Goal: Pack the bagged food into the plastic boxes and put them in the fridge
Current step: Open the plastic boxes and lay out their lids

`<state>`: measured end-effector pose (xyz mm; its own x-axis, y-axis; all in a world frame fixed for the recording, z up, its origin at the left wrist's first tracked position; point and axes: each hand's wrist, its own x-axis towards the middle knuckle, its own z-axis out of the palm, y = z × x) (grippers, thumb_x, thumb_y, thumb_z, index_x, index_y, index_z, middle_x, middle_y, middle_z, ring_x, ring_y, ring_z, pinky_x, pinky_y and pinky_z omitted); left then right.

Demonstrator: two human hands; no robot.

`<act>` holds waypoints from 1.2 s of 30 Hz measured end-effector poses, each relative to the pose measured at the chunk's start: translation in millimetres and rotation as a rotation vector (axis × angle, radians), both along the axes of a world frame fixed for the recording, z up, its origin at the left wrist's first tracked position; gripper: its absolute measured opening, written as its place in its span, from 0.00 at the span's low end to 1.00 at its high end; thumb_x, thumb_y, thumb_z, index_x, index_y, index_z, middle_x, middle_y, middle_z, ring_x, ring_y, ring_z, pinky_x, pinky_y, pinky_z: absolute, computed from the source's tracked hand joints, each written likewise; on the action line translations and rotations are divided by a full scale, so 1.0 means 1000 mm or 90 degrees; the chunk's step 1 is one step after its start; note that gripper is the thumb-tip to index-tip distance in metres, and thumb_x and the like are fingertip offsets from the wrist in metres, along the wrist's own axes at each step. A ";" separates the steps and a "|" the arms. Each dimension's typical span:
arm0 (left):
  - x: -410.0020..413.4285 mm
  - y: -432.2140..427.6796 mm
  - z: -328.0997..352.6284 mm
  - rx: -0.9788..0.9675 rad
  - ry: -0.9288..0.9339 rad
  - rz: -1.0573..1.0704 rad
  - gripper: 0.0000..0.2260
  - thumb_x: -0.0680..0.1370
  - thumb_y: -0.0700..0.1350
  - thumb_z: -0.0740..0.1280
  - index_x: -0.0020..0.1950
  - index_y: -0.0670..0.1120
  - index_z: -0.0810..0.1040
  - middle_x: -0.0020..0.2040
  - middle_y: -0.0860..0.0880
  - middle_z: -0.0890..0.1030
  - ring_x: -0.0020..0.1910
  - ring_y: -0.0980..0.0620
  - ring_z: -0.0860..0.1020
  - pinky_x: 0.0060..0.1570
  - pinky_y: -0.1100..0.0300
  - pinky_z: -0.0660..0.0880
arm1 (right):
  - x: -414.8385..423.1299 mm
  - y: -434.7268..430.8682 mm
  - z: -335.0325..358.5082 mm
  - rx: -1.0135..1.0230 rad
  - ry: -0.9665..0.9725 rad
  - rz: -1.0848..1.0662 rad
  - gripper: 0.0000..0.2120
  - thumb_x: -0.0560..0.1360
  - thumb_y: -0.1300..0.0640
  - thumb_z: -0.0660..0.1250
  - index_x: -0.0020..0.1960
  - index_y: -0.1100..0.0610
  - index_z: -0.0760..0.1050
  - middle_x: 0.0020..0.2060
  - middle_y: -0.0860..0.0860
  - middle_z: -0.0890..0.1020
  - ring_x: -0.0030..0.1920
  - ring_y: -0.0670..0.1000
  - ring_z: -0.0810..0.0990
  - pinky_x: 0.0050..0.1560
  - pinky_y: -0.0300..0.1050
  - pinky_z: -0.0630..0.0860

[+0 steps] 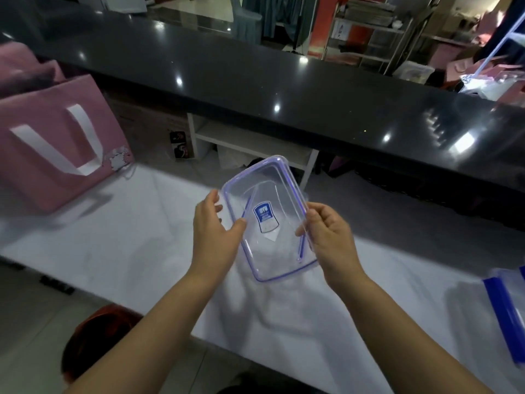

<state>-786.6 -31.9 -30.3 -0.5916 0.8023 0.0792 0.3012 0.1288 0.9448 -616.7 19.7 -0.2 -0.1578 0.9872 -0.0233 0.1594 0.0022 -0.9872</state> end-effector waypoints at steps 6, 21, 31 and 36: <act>-0.037 -0.038 0.012 0.044 0.232 -0.071 0.33 0.73 0.40 0.69 0.74 0.54 0.58 0.69 0.53 0.66 0.68 0.53 0.64 0.66 0.60 0.63 | 0.001 -0.026 -0.003 0.168 -0.209 0.240 0.12 0.75 0.61 0.66 0.39 0.45 0.75 0.32 0.41 0.79 0.33 0.42 0.75 0.37 0.34 0.73; -0.041 -0.101 -0.056 -0.082 0.348 -0.380 0.09 0.70 0.57 0.64 0.41 0.54 0.81 0.41 0.61 0.79 0.46 0.63 0.73 0.50 0.66 0.67 | -0.002 -0.085 -0.089 0.219 -0.430 0.456 0.15 0.65 0.38 0.62 0.40 0.49 0.77 0.33 0.42 0.75 0.33 0.41 0.72 0.35 0.36 0.68; -0.001 -0.081 -0.069 -0.143 0.460 -0.405 0.09 0.69 0.50 0.62 0.40 0.53 0.82 0.37 0.55 0.81 0.37 0.51 0.79 0.38 0.58 0.75 | 0.037 -0.078 -0.067 0.308 -0.380 0.266 0.11 0.72 0.47 0.64 0.35 0.52 0.77 0.31 0.44 0.76 0.31 0.42 0.71 0.32 0.41 0.71; 0.047 -0.039 -0.034 -0.021 0.445 -0.450 0.04 0.72 0.45 0.67 0.43 0.51 0.82 0.38 0.56 0.81 0.39 0.55 0.77 0.39 0.63 0.71 | 0.126 -0.049 -0.014 0.420 -0.385 -0.020 0.12 0.74 0.56 0.65 0.32 0.59 0.75 0.29 0.49 0.75 0.30 0.47 0.72 0.33 0.41 0.70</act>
<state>-740.0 -70.9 -64.2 0.1949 0.9603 0.1994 0.8067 -0.2726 0.5243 -491.1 -29.2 -14.3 -0.2749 0.8328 0.4805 0.6622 0.5263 -0.5333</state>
